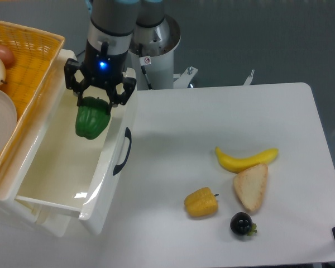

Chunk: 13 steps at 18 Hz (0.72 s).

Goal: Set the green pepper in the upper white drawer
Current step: 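Lower the green pepper down inside the drawer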

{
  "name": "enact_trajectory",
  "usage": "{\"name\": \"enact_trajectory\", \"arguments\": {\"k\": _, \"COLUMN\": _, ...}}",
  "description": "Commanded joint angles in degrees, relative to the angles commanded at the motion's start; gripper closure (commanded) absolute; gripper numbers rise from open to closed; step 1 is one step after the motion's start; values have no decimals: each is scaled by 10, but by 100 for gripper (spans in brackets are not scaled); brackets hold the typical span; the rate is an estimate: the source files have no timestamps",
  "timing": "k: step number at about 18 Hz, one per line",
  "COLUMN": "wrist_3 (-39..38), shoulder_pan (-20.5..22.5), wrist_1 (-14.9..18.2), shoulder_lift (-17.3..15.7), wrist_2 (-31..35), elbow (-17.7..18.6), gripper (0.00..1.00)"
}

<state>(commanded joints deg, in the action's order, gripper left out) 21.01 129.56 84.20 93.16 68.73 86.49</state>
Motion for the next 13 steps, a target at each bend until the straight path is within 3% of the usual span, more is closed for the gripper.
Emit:
{"name": "enact_trajectory", "arguments": {"k": 4, "wrist_3": 2, "shoulder_pan": -12, "wrist_1": -3, "shoulder_lift": 6, "wrist_2": 0, "elbow": -1, "gripper": 73}}
{"name": "enact_trajectory", "arguments": {"k": 13, "wrist_3": 4, "shoulder_pan": -18, "wrist_1": -24, "shoulder_lift": 18, "wrist_2": 18, "elbow": 2, "gripper": 51}}
